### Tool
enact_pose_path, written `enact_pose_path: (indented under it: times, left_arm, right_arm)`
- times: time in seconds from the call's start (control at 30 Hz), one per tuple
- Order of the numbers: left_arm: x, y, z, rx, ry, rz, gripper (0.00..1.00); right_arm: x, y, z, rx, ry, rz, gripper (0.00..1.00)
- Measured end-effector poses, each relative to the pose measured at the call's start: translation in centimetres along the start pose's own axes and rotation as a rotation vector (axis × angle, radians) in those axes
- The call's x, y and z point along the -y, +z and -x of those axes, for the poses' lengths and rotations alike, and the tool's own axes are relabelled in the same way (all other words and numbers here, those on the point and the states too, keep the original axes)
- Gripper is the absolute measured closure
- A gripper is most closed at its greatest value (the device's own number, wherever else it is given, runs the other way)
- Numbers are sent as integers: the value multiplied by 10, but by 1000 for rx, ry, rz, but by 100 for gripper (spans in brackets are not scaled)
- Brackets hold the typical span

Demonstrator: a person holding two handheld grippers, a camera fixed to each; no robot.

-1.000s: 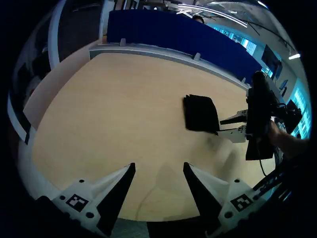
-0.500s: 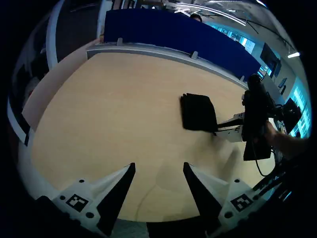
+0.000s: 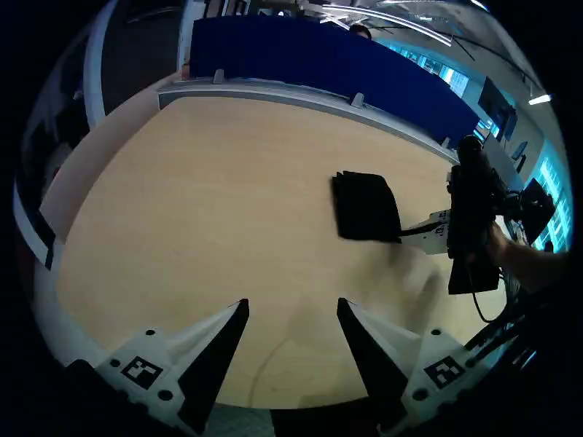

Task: Fold towel

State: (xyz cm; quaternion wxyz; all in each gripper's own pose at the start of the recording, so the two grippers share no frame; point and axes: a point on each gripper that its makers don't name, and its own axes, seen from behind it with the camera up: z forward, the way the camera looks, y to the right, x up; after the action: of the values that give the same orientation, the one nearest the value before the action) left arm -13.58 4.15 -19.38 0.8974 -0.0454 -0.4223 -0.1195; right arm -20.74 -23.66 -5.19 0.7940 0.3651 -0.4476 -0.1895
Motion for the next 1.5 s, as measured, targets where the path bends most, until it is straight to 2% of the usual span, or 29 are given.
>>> enact_pose_path:
  times: [0.2,0.33,0.7,0.9,1.5]
  left_arm:
    - [-1,-2,-2,1,6,3,10]
    - [-3,-3,-6,-2,12,9,10]
    - [-14,-4,-33,-46,41,41,11]
    - [-21,-4,-48,-67,67,58,10]
    - [-44,-4,-69,-84,117,95,11]
  right_arm:
    - [-1,-7,-9,-28,-23,18,90]
    - [-3,-19,-24,-57,-31,33,90]
    - [-22,-77,-93,-180,-77,105,90]
    - [-32,-112,-121,-237,-81,141,91]
    - [-68,-162,-129,-286,-38,183,90]
